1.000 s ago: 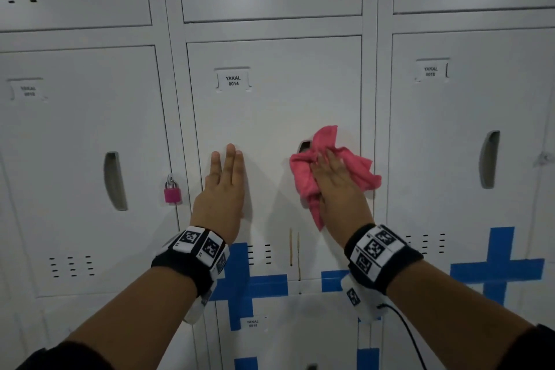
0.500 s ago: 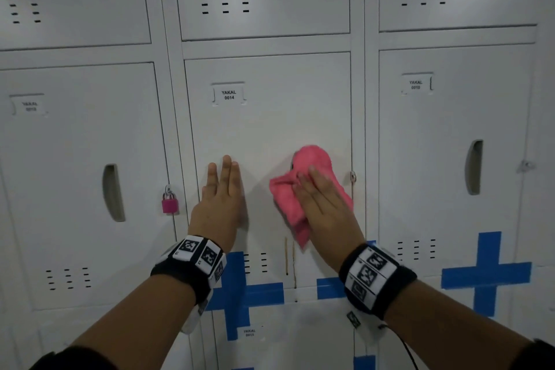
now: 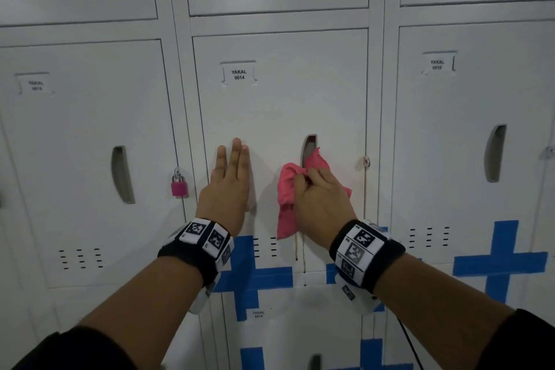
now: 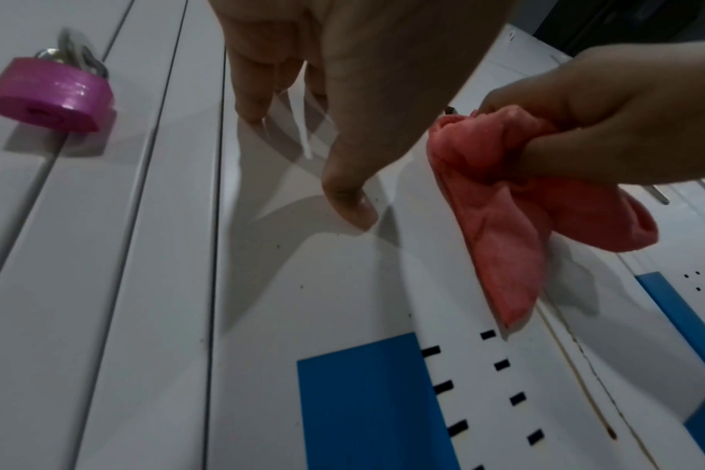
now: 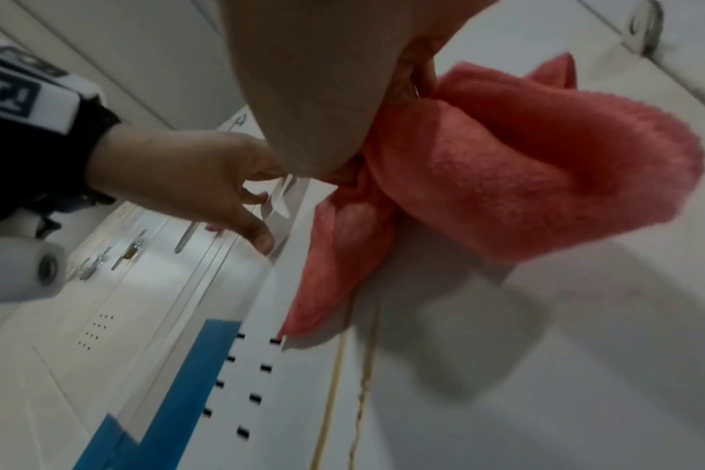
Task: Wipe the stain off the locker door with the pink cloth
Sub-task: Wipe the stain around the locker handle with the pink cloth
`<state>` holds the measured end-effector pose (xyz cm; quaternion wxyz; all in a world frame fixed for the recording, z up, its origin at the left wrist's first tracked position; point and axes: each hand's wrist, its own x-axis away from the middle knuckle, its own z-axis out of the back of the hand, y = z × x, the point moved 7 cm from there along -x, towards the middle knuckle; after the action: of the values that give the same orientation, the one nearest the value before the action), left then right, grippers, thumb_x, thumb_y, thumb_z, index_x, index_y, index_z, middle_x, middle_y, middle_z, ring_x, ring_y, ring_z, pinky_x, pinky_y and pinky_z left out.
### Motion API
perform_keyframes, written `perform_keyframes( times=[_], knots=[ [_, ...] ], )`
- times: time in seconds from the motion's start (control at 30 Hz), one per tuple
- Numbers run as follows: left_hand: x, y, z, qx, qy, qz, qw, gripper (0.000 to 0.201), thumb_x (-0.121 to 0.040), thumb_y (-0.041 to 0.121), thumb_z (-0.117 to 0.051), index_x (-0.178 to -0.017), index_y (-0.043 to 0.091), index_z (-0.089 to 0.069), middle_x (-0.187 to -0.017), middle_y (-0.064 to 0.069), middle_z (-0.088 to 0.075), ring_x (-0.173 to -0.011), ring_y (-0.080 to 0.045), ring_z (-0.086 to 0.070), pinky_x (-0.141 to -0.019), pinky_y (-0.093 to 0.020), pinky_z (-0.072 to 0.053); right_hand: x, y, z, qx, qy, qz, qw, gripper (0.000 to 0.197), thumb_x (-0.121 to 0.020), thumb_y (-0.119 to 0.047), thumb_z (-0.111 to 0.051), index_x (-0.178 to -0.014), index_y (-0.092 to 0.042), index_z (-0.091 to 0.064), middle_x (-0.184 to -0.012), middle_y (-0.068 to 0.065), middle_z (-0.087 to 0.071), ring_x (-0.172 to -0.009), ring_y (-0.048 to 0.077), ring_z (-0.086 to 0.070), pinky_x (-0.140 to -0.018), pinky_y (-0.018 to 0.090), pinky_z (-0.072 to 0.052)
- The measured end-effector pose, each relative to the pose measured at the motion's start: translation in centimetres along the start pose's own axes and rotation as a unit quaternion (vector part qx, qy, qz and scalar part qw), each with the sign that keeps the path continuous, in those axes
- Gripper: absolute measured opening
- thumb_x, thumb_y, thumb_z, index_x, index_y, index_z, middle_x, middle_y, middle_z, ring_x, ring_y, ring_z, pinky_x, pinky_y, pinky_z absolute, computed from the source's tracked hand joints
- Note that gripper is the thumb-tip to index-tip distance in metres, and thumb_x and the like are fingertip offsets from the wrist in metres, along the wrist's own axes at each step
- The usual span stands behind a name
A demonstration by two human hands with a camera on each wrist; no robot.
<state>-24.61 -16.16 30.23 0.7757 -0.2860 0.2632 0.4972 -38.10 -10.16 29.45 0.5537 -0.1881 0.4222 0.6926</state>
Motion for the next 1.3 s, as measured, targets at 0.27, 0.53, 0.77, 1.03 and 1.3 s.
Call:
perform_keyframes(
  times=[0.27,0.53,0.77,1.03,1.3],
  knots=[
    [0.0,-0.2,-0.4,0.007,0.008,0.001,1.0,0.118,-0.08,0.003,-0.072,-0.145,0.009,0.026,-0.156,-0.007,0.028,-0.146,-0.034,0.011,-0.079,-0.03,-0.057,-0.1,2.0,1.2,-0.076,-0.007,-0.03,0.997,0.037,-0.082,-0.03,-0.063,-0.108,-0.003,-0.062,-0.086,0.013,-0.068,-0.075,0.025,-0.059,-0.074,0.032,-0.049],
    [-0.1,0.0,-0.4,0.008,0.015,0.002,1.0,0.115,-0.081,0.003,-0.07,-0.145,0.009,0.026,-0.155,-0.008,0.03,-0.146,-0.035,0.01,-0.078,-0.028,-0.056,2.0,9.6,5.0,-0.279,0.131,-0.207,0.929,0.039,-0.088,-0.009,-0.052,-0.127,-0.012,-0.05,-0.099,0.007,-0.051,-0.079,0.018,-0.051,-0.073,0.029,-0.048],
    [-0.1,-0.1,-0.6,0.003,0.018,-0.001,1.0,0.12,-0.079,0.003,-0.072,-0.144,0.01,0.028,-0.156,-0.008,0.029,-0.146,-0.034,0.009,-0.077,-0.028,-0.056,-0.3,8.9,2.0,-0.242,0.136,-0.189,0.942,0.048,-0.091,-0.008,-0.051,-0.138,-0.017,-0.046,-0.141,0.01,-0.046,-0.125,0.027,-0.047,-0.092,0.044,-0.051],
    [-0.1,-0.3,-0.9,-0.011,0.026,0.008,1.0,0.123,-0.074,0.0,-0.077,-0.147,0.008,0.021,-0.159,-0.011,0.018,-0.146,-0.036,-0.002,-0.07,-0.028,-0.059,4.1,3.8,-4.0,-0.154,0.061,-0.129,0.978,0.077,-0.077,-0.021,-0.075,-0.142,-0.003,-0.038,-0.146,0.015,-0.043,-0.137,0.028,-0.037,-0.112,0.044,-0.034],
    [-0.2,-0.1,-0.9,-0.004,0.03,0.003,1.0,0.118,-0.077,-0.001,-0.073,-0.146,0.009,0.023,-0.158,-0.01,0.021,-0.146,-0.036,0.001,-0.07,-0.027,-0.059,8.4,0.6,-6.4,-0.229,0.036,-0.049,0.972,0.066,-0.076,-0.014,-0.078,-0.136,-0.016,-0.05,-0.136,0.003,-0.057,-0.126,0.015,-0.052,-0.102,0.038,-0.046]
  ],
)
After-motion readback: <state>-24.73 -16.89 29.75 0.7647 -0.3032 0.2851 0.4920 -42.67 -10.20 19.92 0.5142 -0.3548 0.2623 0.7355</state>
